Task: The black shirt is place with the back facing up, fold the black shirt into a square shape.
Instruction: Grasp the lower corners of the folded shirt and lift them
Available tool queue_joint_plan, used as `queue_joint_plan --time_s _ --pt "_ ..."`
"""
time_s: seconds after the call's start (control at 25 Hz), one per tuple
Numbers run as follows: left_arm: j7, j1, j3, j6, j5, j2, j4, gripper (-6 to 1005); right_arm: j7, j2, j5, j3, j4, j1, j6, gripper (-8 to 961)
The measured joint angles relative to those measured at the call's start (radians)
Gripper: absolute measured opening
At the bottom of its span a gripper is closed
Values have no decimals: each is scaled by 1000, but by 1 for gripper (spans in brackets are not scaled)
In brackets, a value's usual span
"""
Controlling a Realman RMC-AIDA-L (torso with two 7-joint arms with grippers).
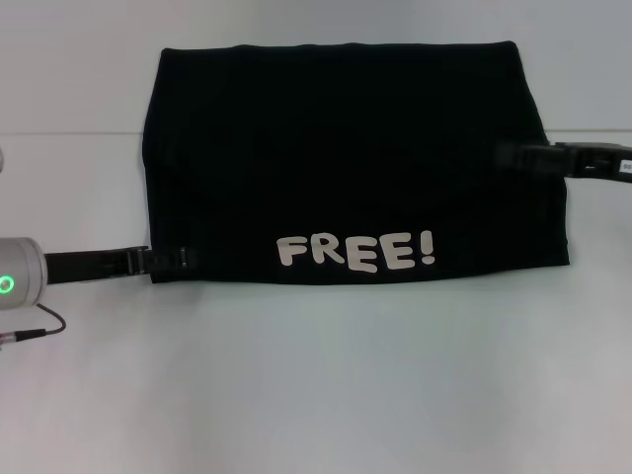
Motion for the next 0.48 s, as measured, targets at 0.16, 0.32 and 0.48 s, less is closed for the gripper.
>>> queue_joint_plan --time_s 0.16,0.32,0.48 --pt "0 -11 2 -37 6 3 -20 909 -13 3 0 -54 0 12 -13 746" --pt "4 -11 4 -66 7 0 -25 909 -42 5 5 -91 0 21 -41 746" --pt "7 -11 4 -77 7 -1 -25 908 -60 8 7 -105 -1 28 -64 746"
